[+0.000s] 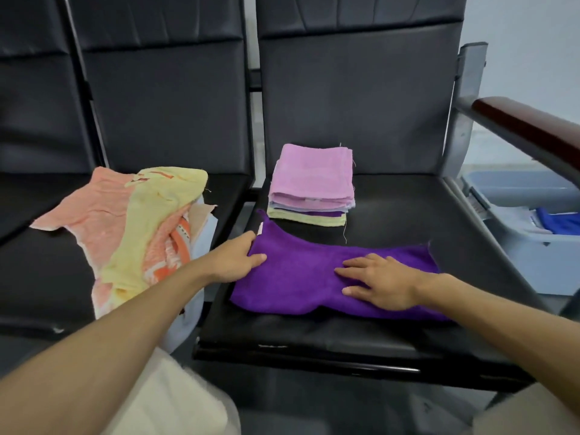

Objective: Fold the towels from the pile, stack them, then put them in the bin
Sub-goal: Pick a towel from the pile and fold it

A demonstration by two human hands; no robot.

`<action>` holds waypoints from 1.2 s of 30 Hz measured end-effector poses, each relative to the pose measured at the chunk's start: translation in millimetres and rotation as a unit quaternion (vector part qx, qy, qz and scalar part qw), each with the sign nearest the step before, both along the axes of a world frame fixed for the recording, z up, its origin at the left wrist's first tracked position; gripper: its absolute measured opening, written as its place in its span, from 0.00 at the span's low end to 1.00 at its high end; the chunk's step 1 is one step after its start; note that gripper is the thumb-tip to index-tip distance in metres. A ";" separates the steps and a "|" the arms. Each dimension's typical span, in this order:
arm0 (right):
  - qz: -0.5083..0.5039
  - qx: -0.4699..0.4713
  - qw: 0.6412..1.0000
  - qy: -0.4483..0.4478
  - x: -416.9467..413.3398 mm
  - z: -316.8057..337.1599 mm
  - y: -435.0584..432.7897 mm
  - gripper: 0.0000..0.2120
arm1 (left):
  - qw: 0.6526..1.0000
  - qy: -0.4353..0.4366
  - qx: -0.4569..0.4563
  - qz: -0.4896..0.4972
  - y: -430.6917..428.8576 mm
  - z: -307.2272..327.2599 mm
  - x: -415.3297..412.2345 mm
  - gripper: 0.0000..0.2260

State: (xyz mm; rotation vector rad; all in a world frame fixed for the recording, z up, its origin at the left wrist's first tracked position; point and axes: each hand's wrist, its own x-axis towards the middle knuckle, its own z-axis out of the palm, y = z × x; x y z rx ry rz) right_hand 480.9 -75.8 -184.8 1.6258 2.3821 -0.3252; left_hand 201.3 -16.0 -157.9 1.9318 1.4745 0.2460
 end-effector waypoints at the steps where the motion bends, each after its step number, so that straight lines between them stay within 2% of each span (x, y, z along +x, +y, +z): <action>1: -0.001 -0.003 1.000 0.010 -2.6 0.8 0.5 0.29 | 1.000 -0.024 -0.004 0.017 -2.8 3.5 1.3 0.05; 4: 0.001 -0.016 0.997 0.070 -1.6 9.9 6.5 0.28 | 0.991 -0.112 -0.023 0.071 -11.5 13.1 10.2 0.06; 7: -0.020 0.021 0.994 0.102 17.2 29.6 12.6 0.24 | 0.975 -0.184 -0.031 0.117 -18.8 20.4 30.0 0.08; 11: -0.105 0.088 0.985 0.105 64.1 50.2 9.9 0.23 | 0.944 -0.288 -0.056 0.149 -24.8 27.3 76.2 0.10; 14: -0.167 0.099 0.977 0.087 95.5 55.3 -0.6 0.24 | 0.935 -0.315 -0.074 0.146 -31.8 29.4 116.5 0.07; 18: -0.205 0.086 0.972 0.074 122.3 55.1 -14.5 0.21 | 0.950 -0.289 -0.056 0.104 -39.6 22.9 169.4 0.09; 24: -0.225 0.058 0.970 0.069 139.8 54.1 -26.9 0.19 | 0.984 -0.174 -0.030 0.030 -46.7 -8.5 233.0 0.12; 28: -0.228 0.033 0.971 0.064 129.8 49.6 -31.2 0.15 | 0.983 -0.128 -0.130 -0.031 -63.1 -14.4 250.2 0.13; 30: -0.232 0.012 0.971 0.059 119.5 45.7 -32.5 0.15 | 0.980 -0.131 -0.142 -0.048 -65.8 -9.9 245.9 0.12; 33: -0.267 -0.014 0.962 0.057 104.6 42.0 -34.6 0.18 | 0.985 -0.147 -0.078 -0.036 -55.3 -0.7 220.2 0.09; 36: -0.308 -0.025 0.949 0.055 91.7 42.8 -38.2 0.24 | 0.998 -0.028 0.057 -0.028 -39.6 3.7 172.1 0.06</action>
